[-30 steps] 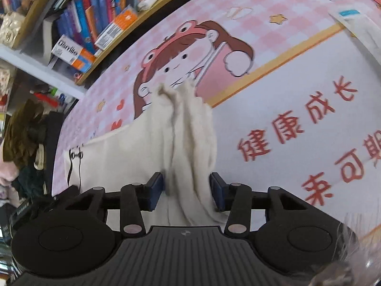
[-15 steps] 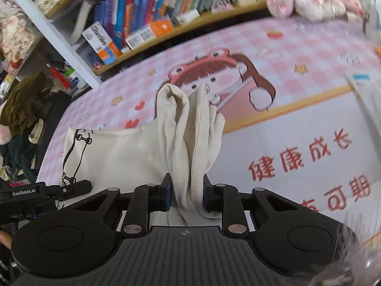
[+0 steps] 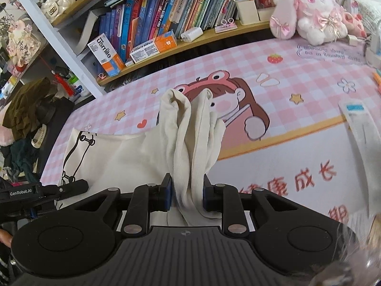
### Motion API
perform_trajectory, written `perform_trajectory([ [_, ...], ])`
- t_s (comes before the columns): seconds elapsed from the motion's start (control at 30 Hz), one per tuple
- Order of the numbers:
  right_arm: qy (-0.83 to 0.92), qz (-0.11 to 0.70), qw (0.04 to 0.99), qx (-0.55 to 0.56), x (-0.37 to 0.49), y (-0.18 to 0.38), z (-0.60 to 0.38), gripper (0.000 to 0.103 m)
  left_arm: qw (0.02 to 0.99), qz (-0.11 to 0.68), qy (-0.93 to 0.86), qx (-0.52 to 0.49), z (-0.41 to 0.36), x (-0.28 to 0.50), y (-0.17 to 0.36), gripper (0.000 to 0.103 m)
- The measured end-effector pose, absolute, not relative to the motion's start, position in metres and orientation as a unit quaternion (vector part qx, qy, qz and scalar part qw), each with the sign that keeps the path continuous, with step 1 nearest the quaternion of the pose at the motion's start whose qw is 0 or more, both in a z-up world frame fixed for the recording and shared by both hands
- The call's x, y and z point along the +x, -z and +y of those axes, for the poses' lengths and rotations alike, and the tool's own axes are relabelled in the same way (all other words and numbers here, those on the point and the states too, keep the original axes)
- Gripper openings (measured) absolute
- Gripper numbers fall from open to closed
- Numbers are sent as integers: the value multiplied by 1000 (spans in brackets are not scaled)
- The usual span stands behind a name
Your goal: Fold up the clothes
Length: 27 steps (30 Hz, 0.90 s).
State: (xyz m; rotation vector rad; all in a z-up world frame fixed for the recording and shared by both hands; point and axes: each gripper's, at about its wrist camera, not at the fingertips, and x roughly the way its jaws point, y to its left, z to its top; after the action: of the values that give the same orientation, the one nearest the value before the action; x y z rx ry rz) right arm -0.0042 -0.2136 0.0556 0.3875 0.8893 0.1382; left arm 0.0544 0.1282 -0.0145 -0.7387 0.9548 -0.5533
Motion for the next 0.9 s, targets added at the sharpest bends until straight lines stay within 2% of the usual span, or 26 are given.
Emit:
perform_trajectory([
  [0.57, -118, 402, 896, 150, 130, -64, -259, 20, 820, 395, 242, -338, 89, 164, -15, 23],
  [0.9, -112, 368, 913, 133, 210, -66, -276, 20, 827, 376, 238, -343, 73, 226, -1, 22],
])
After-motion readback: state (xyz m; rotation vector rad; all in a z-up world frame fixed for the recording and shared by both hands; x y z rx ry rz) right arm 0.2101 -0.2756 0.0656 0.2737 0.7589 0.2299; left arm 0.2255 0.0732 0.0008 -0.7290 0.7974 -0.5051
